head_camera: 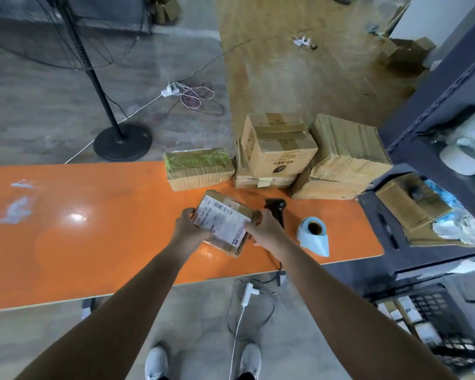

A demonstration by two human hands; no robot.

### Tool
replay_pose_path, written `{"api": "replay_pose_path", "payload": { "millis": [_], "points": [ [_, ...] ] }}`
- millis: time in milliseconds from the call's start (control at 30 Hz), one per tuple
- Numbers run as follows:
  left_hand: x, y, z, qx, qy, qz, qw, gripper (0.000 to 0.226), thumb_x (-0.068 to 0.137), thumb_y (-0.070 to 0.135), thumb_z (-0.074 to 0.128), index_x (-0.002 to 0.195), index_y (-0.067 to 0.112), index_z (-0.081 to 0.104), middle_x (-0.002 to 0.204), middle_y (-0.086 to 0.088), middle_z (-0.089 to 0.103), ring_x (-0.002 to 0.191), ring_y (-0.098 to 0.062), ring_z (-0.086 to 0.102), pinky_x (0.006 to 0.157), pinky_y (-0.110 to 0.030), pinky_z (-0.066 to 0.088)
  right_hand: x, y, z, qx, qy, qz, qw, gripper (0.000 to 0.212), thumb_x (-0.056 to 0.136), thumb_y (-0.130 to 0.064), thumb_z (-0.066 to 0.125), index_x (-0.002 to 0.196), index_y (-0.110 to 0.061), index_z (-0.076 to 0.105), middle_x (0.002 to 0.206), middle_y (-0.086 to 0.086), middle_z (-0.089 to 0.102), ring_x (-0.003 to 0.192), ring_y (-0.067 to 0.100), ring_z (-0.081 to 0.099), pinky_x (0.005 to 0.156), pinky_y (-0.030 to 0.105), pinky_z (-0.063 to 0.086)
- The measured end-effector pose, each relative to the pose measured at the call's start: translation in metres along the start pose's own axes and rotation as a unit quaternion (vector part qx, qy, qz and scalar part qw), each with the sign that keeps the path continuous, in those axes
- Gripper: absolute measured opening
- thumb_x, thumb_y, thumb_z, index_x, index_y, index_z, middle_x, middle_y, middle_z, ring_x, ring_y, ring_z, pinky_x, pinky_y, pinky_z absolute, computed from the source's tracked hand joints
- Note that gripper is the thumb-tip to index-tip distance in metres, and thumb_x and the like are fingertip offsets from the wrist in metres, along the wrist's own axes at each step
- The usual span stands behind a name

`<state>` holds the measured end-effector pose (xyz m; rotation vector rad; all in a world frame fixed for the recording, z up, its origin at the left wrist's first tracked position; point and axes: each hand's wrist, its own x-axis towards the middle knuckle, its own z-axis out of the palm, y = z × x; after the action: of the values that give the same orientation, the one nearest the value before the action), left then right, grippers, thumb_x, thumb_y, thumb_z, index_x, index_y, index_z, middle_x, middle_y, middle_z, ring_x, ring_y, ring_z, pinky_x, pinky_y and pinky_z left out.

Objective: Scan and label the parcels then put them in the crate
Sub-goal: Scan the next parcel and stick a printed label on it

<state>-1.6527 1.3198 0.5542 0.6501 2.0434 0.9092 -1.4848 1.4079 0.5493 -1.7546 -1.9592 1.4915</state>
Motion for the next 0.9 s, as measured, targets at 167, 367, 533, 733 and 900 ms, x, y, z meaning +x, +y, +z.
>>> {"api": "replay_pose_path", "payload": {
  "millis": [167,367,533,733,900],
  "points": [
    [0.016,-0.006,0.021,0.013,-0.001,0.05,0.999,0.096,0.073,0.0,0.072,0.151,0.019,0.017,0.144,-0.006,0.02,0.12,-0.024,0.039,0.067,-0.022,0.043,0.0,0.018,-0.001,-0.041,-0.032,0.026,0.998,0.041,0.095,-0.046,0.056,0.117,-0.012,0.048,0.094,0.005,0.064,0.094,0.028,0.069,0.086,0.051,0.057],
    [0.019,0.0,0.056,0.076,-0.025,0.119,0.99,0.107,0.071,0.004,0.076,0.152,0.025,0.011,0.153,-0.003,0.01,0.138,-0.029,0.026,0.091,-0.026,0.045,0.005,0.035,-0.013,-0.161,0.014,-0.014,0.987,0.029,0.099,-0.038,0.048,0.115,-0.015,0.055,0.1,0.005,0.065,0.077,0.019,0.063,0.056,0.032,0.047],
    [0.013,-0.009,0.067,0.099,0.022,0.111,0.989,0.105,0.068,0.017,0.082,0.151,0.022,0.018,0.151,-0.007,0.017,0.141,-0.028,0.017,0.115,-0.045,0.03,0.024,0.053,-0.032,-0.179,0.138,-0.017,0.974,0.041,0.099,-0.031,0.052,0.135,-0.012,0.046,0.131,0.01,0.047,0.115,0.028,0.052,0.091,0.042,0.05],
    [0.001,-0.015,0.074,0.131,0.064,0.059,0.988,0.111,0.063,0.026,0.084,0.151,0.024,0.016,0.152,-0.008,0.022,0.138,-0.034,0.025,0.112,-0.052,0.031,0.05,0.059,-0.035,-0.108,0.046,0.053,0.992,0.051,0.1,-0.026,0.05,0.144,-0.009,0.031,0.119,0.013,0.056,0.078,0.019,0.056,0.059,0.031,0.043],
    [-0.006,-0.021,0.073,0.197,0.035,0.066,0.978,0.106,0.064,0.031,0.086,0.149,0.021,0.024,0.15,-0.007,0.027,0.135,-0.034,0.028,0.112,-0.052,0.031,0.059,0.059,-0.036,-0.012,0.027,0.108,0.994,0.042,0.098,-0.016,0.051,0.137,-0.007,0.039,0.103,0.011,0.055,0.084,0.026,0.055,0.071,0.04,0.05]
  ]
}}
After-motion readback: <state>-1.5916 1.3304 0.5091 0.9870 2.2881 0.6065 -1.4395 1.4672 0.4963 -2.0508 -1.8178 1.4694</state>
